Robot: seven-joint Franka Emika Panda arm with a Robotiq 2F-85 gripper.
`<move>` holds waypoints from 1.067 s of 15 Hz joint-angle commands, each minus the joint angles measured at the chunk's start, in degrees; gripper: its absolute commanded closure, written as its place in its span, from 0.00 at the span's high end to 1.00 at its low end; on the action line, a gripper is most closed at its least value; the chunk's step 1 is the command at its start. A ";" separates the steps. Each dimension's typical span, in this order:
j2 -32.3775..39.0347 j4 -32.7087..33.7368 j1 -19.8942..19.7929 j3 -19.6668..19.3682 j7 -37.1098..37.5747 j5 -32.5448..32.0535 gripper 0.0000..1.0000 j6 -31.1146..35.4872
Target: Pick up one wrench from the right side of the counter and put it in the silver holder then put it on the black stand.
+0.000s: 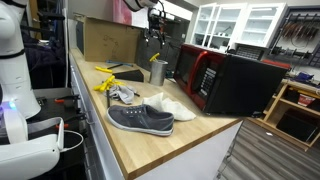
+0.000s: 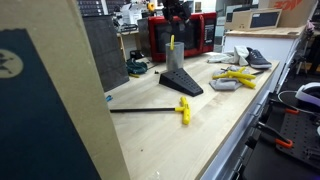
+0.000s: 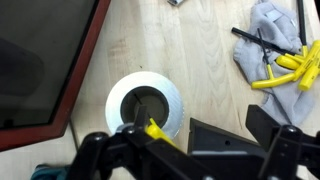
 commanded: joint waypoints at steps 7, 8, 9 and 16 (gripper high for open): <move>5.33 4.64 1.69 1.05 -4.45 -0.52 1.00 -0.07; 5.92 5.08 1.98 1.13 -4.45 -0.52 1.00 -0.08; 6.30 5.35 2.18 1.15 -4.45 -0.53 1.00 -0.08; 7.09 6.12 2.49 1.20 -5.17 -1.32 1.00 0.05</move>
